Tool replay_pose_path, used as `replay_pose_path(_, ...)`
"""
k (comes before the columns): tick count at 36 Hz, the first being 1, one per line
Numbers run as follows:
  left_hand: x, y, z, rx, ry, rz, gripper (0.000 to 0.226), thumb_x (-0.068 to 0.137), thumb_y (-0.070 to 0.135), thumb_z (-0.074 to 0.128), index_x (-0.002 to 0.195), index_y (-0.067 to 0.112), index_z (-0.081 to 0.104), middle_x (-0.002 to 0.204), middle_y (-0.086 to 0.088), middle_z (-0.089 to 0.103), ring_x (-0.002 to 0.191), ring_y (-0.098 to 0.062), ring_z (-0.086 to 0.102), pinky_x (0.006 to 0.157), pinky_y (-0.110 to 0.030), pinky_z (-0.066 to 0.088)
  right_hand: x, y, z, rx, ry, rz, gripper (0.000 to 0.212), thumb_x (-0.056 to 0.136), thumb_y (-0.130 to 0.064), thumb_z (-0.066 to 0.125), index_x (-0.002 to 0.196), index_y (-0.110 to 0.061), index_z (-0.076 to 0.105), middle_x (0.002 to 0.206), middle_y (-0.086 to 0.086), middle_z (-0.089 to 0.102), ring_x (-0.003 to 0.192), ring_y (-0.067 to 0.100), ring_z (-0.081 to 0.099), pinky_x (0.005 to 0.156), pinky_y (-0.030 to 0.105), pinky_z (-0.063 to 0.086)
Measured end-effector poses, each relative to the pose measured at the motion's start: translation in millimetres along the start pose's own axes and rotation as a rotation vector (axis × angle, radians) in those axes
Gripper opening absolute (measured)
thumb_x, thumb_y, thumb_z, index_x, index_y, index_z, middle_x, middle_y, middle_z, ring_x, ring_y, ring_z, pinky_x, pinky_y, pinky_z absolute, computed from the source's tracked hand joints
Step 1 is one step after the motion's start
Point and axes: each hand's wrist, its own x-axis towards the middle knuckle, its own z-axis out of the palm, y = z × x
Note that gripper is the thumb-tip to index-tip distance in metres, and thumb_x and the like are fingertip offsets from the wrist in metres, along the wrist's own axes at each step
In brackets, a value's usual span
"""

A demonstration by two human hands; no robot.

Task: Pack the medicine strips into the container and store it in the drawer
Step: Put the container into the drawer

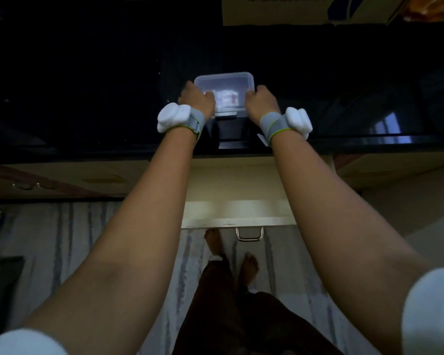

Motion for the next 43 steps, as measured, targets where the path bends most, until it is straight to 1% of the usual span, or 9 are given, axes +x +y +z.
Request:
replay_pose_path(6,-19.8,-14.2,4.2,-0.220,-0.063,0.012,0.054,0.094,0.032,0.045,0.141,0.005,0.039,0.143,-0.016,0.045,0.128,-0.031,0.049,0.101,-0.030,0.041,-14.6,15.1,0.4,0.159,0.108,-0.011,0.047,0.098,-0.034,0.039,0.129,0.000,0.045,0.135,0.018,0.054,0.122,0.033,0.054,0.092,0.031,0.043)
replay_pose_path(9,-47.1,-31.9,9.7,-0.307,-0.057,0.042,0.049,0.092,0.032,0.047,0.135,0.010,0.045,0.136,-0.013,0.052,0.121,-0.030,0.054,0.102,-0.037,0.047,-40.8,33.3,-5.7,0.175,0.179,-0.012,0.046,0.097,-0.036,0.042,0.125,-0.001,0.048,0.131,0.018,0.056,0.117,0.032,0.056,0.089,0.031,0.043)
replay_pose_path(17,-130.8,-79.3,38.5,-0.358,-0.110,-0.011,0.034,0.096,0.024,0.046,0.126,0.006,0.045,0.100,-0.009,0.055,0.090,-0.025,0.056,0.086,-0.042,0.053,-107.8,97.0,3.0,0.071,0.048,0.067,0.026,0.094,-0.022,0.047,0.113,-0.005,0.048,0.121,0.022,0.060,0.112,0.036,0.057,0.084,0.033,0.043)
replay_pose_path(22,-124.3,-101.3,60.1,-0.318,-0.224,-0.128,0.035,0.094,0.022,0.046,0.125,0.008,0.052,0.122,-0.021,0.061,0.110,-0.037,0.061,0.092,-0.051,0.052,-108.9,119.4,19.9,0.011,-0.034,0.147,0.033,0.092,-0.021,0.049,0.119,-0.002,0.051,0.123,0.022,0.062,0.116,0.036,0.057,0.091,0.033,0.044)
replay_pose_path(26,-102.1,-109.5,83.8,-0.256,-0.356,-0.217,0.054,0.083,0.031,0.047,0.128,0.002,0.055,0.127,-0.025,0.060,0.113,-0.041,0.060,0.093,-0.051,0.053,-90.9,129.4,39.8,-0.066,-0.137,0.236,0.037,0.092,-0.019,0.047,0.120,0.003,0.057,0.130,0.023,0.059,0.119,0.036,0.056,0.093,0.031,0.045)
replay_pose_path(34,-84.2,-111.0,109.4,-0.114,-0.497,-0.278,0.060,0.094,0.014,0.046,0.150,0.009,0.024,0.143,-0.018,0.046,0.115,-0.038,0.055,0.099,-0.044,0.048,-66.5,133.7,61.7,-0.184,-0.335,0.305,0.044,0.098,-0.018,0.038,0.135,0.004,0.048,0.146,0.020,0.045,0.132,0.033,0.047,0.101,0.028,0.040)
replay_pose_path(38,-88.2,-111.7,107.6,-0.004,-0.434,-0.210,0.068,0.095,0.018,0.046,0.153,0.006,0.013,0.148,-0.021,0.041,0.127,-0.038,0.050,0.100,-0.037,0.043,-69.4,135.4,62.6,-0.162,-0.368,0.297,0.044,0.100,-0.016,0.032,0.136,0.005,0.046,0.150,0.020,0.040,0.136,0.032,0.042,0.106,0.028,0.036)
replay_pose_path(41,-102.8,-109.5,100.8,-0.191,-0.260,-0.131,0.053,0.095,0.020,0.049,0.145,0.007,0.037,0.144,-0.016,0.048,0.127,-0.033,0.051,0.104,-0.036,0.041,-80.6,132.9,63.2,-0.003,-0.239,0.251,0.041,0.098,-0.020,0.039,0.132,-0.001,0.054,0.143,0.018,0.050,0.130,0.032,0.048,0.103,0.029,0.038)
replay_pose_path(43,-121.0,-106.6,99.3,-0.500,-0.189,-0.188,0.028,0.096,0.021,0.047,0.119,0.011,0.059,0.112,-0.014,0.067,0.096,-0.027,0.066,0.086,-0.036,0.051,-93.5,128.2,67.1,0.306,-0.103,0.266,0.031,0.094,-0.018,0.046,0.113,-0.004,0.067,0.111,0.017,0.066,0.103,0.030,0.060,0.085,0.027,0.047)
